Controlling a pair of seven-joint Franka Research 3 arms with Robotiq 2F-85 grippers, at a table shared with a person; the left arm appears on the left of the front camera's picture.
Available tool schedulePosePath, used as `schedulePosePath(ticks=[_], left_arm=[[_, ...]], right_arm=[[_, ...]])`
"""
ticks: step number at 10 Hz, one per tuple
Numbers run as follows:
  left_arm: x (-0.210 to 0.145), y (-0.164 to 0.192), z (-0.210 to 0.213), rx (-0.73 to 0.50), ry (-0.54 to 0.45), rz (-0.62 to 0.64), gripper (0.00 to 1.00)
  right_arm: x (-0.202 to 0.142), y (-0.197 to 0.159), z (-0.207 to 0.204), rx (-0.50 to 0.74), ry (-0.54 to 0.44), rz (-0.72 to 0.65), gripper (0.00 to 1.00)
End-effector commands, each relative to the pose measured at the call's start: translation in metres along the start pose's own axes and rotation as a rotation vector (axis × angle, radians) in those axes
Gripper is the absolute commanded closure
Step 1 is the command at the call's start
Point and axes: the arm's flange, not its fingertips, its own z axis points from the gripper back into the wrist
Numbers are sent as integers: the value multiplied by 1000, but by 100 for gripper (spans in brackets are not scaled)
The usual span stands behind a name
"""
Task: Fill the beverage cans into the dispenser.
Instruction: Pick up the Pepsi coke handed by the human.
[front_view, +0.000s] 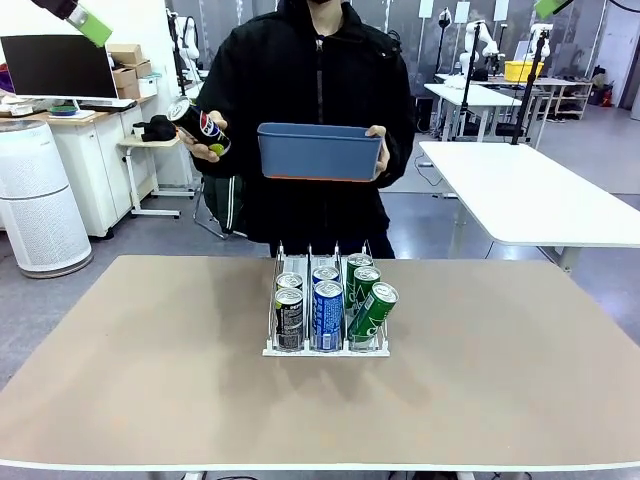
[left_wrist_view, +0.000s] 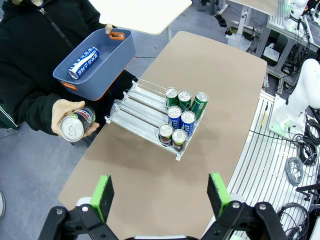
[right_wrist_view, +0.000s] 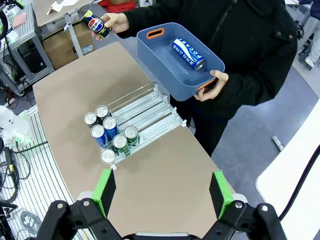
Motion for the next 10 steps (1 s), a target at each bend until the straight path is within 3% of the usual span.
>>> schedulePosePath(ticks=[1,10], left_arm=[[-1,1,-1,6,3,0,0],[-1,1,-1,6,3,0,0]], right_arm=[[-1,2,1,-2,6,-5,0],[-1,2,1,-2,6,-5,0]])
